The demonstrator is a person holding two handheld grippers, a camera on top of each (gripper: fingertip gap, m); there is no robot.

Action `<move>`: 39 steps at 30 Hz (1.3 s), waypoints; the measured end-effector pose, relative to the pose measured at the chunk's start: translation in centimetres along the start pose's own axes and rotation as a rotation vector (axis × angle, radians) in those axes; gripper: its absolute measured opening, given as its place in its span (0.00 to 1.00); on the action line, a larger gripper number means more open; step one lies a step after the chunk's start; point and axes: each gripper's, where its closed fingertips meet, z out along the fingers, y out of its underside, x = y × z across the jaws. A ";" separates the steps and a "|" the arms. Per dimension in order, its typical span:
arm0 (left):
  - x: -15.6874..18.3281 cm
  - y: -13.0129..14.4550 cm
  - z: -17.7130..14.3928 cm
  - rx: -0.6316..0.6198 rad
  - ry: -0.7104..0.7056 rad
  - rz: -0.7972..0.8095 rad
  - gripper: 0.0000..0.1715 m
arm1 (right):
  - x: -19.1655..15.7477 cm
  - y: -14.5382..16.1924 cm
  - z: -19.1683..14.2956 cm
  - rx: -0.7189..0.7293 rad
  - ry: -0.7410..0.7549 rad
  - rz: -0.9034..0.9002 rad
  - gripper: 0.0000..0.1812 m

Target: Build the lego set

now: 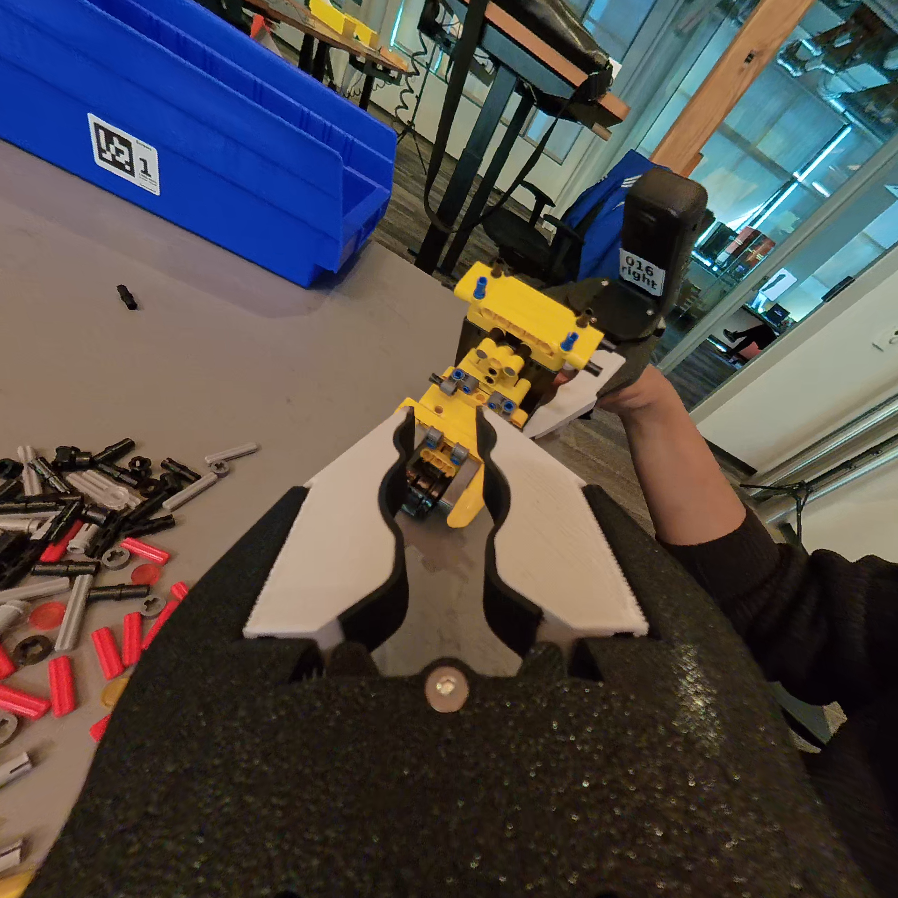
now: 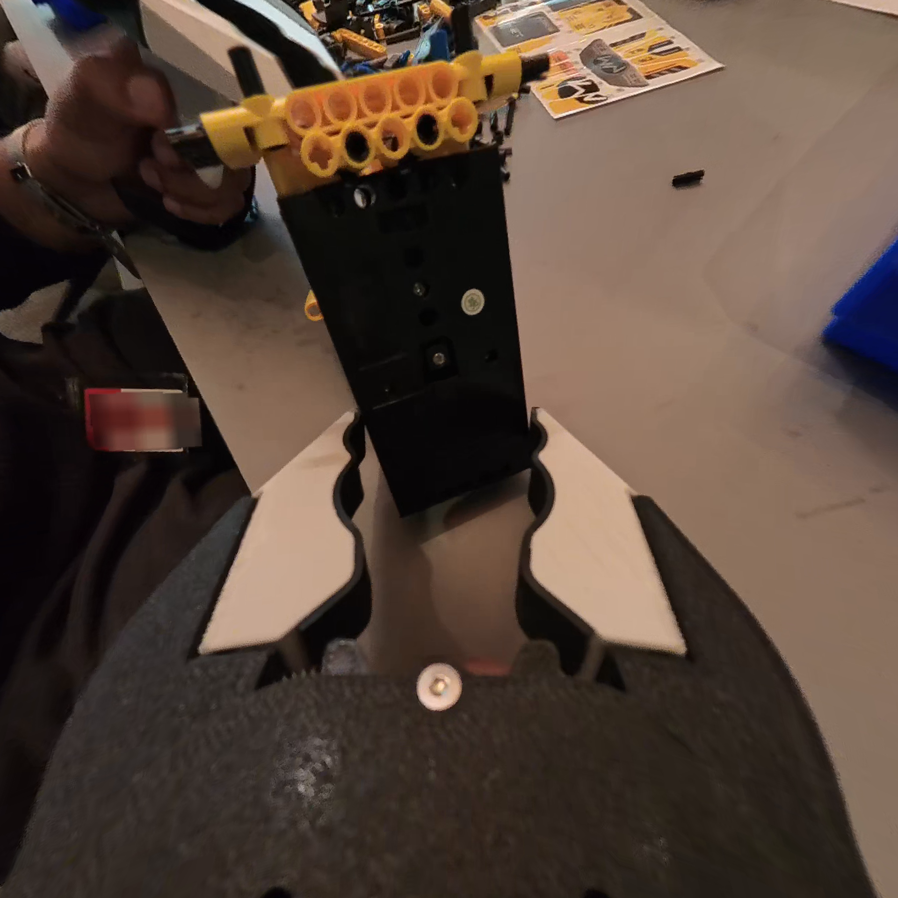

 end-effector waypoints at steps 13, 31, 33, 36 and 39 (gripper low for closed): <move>0.1 0.1 0.1 -0.011 0.011 -0.008 0.15 | 1.3 1.5 -0.7 -0.034 0.120 -0.023 0.46; -2.1 -0.2 0.1 -0.037 -0.124 -0.007 0.17 | 11.1 1.9 -6.9 0.175 0.543 0.415 0.56; -3.8 -0.4 0.3 -0.115 -0.226 -0.030 0.28 | 11.2 1.9 -6.5 0.152 0.550 0.417 0.62; -5.7 -1.2 1.9 -0.264 -0.332 0.021 0.49 | 12.1 2.1 -5.8 0.079 0.605 0.420 0.75; -8.5 -3.0 4.2 -0.302 -0.464 0.116 0.51 | 12.2 1.9 -4.0 0.014 0.583 0.388 0.86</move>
